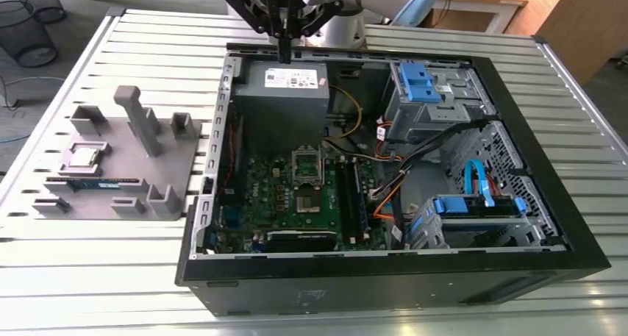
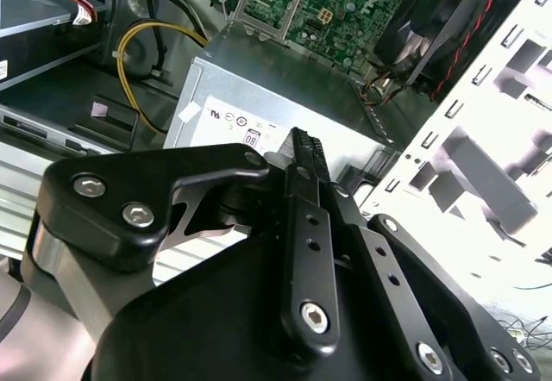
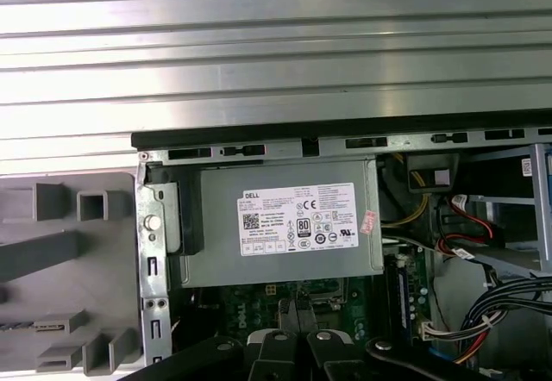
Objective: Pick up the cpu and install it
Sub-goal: 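Reach for the cpu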
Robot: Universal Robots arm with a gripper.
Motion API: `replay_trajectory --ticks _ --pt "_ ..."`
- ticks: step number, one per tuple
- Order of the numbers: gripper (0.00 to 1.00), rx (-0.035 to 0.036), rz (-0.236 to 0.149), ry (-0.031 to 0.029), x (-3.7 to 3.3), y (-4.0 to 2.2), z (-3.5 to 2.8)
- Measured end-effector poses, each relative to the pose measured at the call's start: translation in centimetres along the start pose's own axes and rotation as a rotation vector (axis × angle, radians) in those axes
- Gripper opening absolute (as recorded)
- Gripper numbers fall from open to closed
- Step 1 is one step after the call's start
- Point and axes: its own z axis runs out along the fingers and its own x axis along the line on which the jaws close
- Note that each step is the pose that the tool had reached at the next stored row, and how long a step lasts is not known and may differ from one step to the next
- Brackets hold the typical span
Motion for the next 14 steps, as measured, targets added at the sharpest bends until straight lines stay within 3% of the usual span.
replay_trajectory --ticks 14 --pt "0.11 -0.0001 0.000 0.0000 0.48 -0.04 -0.01"
